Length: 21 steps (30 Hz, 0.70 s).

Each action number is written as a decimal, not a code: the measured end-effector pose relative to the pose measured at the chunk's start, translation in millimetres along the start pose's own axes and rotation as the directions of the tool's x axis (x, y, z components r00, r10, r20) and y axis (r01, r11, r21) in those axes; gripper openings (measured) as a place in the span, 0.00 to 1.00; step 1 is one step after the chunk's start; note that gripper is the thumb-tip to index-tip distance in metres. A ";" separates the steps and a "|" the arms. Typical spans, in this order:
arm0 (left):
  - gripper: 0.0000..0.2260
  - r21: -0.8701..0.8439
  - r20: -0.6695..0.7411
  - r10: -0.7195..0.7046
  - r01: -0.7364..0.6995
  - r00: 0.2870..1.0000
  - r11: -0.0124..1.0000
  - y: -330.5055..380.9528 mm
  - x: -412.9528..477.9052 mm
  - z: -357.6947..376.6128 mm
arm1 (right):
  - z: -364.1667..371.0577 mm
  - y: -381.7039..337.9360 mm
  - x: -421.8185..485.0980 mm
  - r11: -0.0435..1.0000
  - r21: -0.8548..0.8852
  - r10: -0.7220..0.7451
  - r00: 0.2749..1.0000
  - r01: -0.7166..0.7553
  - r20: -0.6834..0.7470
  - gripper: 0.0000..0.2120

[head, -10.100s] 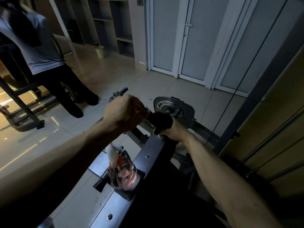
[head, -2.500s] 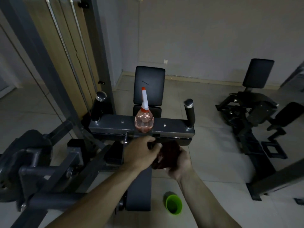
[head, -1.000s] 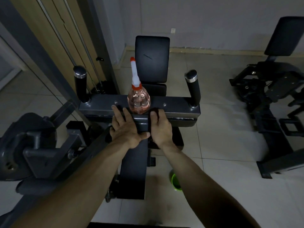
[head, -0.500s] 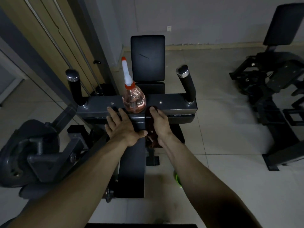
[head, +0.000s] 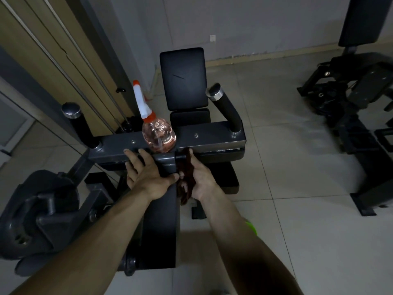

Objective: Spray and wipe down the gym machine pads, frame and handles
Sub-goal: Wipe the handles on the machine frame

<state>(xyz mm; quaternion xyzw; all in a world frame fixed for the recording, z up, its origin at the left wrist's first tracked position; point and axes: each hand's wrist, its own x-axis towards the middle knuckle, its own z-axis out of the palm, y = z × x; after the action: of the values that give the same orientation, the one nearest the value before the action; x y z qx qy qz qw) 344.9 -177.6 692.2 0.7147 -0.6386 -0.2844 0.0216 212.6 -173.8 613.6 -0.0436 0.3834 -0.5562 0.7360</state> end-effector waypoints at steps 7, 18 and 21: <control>0.60 0.012 -0.013 -0.012 0.012 1.000 1.000 1.6 -0.7 -0.3 | -11.5 9.1 -4.7 0.998 0.056 -0.015 1.000 0.017 -0.019 0.22; 0.60 0.003 -0.006 -0.006 0.006 1.000 1.000 0.3 -0.5 -1.5 | 0.1 29.8 -12.4 0.552 -0.619 -0.604 0.780 0.559 0.165 0.19; 0.60 0.007 -0.026 -0.003 0.003 1.000 1.000 -1.4 1.0 0.7 | -8.6 21.8 0.8 0.222 -0.793 -0.645 0.696 0.567 0.317 0.21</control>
<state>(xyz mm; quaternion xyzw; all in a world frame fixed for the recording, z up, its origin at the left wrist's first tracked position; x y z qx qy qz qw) 345.9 -178.0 690.7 0.7194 -0.6382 -0.2729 0.0272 224.5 -163.2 596.4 -0.5201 0.5831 -0.5345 0.3222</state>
